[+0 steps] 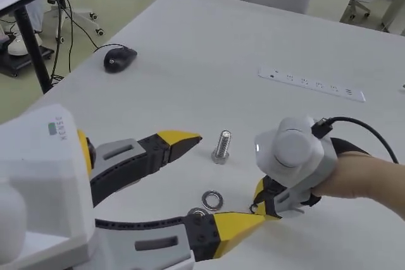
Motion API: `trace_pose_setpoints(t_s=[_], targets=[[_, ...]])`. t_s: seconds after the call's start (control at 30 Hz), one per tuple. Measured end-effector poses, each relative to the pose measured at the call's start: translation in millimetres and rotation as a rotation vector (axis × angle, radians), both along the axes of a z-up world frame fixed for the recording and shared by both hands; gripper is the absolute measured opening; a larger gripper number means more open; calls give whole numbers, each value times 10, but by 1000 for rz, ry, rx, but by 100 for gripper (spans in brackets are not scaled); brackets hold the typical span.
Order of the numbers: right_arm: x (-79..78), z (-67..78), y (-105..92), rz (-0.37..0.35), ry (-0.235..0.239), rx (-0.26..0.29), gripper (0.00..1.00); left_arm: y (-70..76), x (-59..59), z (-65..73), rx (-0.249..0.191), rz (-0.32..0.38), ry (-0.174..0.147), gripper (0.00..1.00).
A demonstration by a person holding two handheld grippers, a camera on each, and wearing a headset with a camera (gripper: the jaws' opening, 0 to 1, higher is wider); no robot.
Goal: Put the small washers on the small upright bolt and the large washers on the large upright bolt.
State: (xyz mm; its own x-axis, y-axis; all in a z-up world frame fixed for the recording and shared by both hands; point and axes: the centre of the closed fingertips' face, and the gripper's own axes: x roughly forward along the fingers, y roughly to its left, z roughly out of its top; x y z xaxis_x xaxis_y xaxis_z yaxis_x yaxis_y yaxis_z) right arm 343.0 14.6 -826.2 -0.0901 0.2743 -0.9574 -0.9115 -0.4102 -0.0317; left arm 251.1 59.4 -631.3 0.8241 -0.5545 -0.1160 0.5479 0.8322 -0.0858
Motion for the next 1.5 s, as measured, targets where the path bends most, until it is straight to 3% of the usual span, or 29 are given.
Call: trace_pose_setpoints(t_s=[0.5,0.63,1.07,1.5], targets=[[9,13,-21,-28,4,-3,12,7,-11,-1,12,2,2,61],[39,148,-82,-56,9,16,12,7,-24,4,14,0,3,61],[436,635,-587,-163,-84,42,12,-140,16,-9,21,-43,6,61],[630,781,-492,-189,-125,67,12,-163,45,-7,24,-60,9,61]])
